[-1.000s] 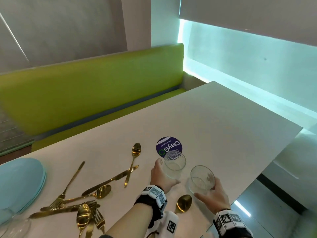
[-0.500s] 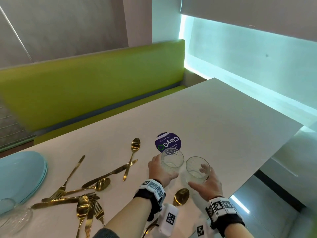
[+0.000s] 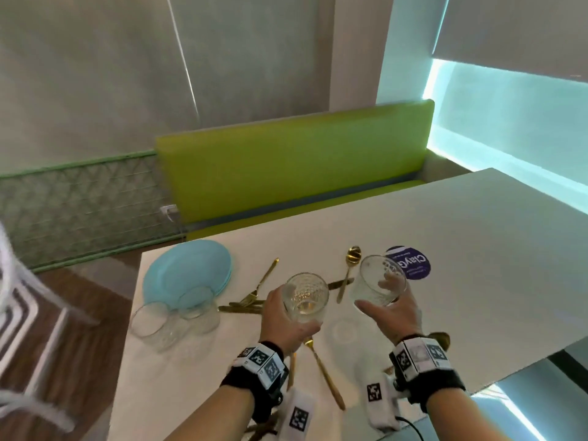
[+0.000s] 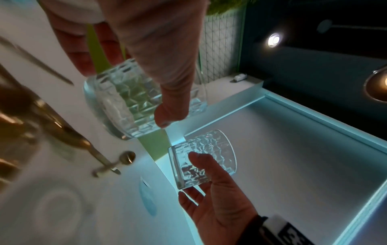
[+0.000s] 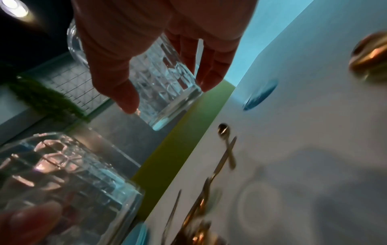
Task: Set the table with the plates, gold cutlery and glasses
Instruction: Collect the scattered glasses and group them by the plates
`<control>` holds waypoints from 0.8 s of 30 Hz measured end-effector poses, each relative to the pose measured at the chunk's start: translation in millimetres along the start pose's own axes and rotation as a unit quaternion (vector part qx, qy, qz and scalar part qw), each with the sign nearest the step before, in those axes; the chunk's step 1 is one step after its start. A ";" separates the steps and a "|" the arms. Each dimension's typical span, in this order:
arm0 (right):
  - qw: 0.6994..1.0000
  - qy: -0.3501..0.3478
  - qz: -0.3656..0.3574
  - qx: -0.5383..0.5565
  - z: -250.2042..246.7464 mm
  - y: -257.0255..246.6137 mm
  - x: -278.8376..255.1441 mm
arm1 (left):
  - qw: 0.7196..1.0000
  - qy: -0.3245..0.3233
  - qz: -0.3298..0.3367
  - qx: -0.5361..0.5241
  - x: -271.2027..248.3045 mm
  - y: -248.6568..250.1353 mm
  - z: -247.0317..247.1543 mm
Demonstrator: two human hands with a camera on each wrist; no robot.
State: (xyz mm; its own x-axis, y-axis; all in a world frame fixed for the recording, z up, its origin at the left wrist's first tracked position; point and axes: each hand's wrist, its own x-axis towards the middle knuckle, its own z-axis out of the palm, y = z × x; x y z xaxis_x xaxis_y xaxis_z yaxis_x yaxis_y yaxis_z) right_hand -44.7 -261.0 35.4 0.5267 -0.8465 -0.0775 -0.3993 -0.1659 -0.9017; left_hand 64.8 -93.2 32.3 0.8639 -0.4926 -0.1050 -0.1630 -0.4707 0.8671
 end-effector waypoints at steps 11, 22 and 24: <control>0.969 -0.233 -0.004 -0.081 174.0 -30.8 -113.0 | 0.983 0.121 -0.138 0.018 -68.9 -130.3 -148.4; 0.946 -0.289 0.017 -0.146 234.6 -15.6 -134.2 | 0.964 0.159 -0.214 0.010 -66.0 -190.0 -162.3; 0.943 -0.292 0.007 -0.159 240.5 -14.9 -131.6 | 0.963 0.164 -0.215 0.005 -60.5 -190.9 -162.4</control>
State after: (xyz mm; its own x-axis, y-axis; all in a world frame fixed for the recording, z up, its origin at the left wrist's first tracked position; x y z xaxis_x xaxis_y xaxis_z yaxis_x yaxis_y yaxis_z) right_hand 72.4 -25.5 -43.3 0.8054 -0.4428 -0.3940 -0.5663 -0.3784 -0.7322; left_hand 121.0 145.4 -47.8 0.9562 0.0067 -0.2927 0.2406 -0.5873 0.7728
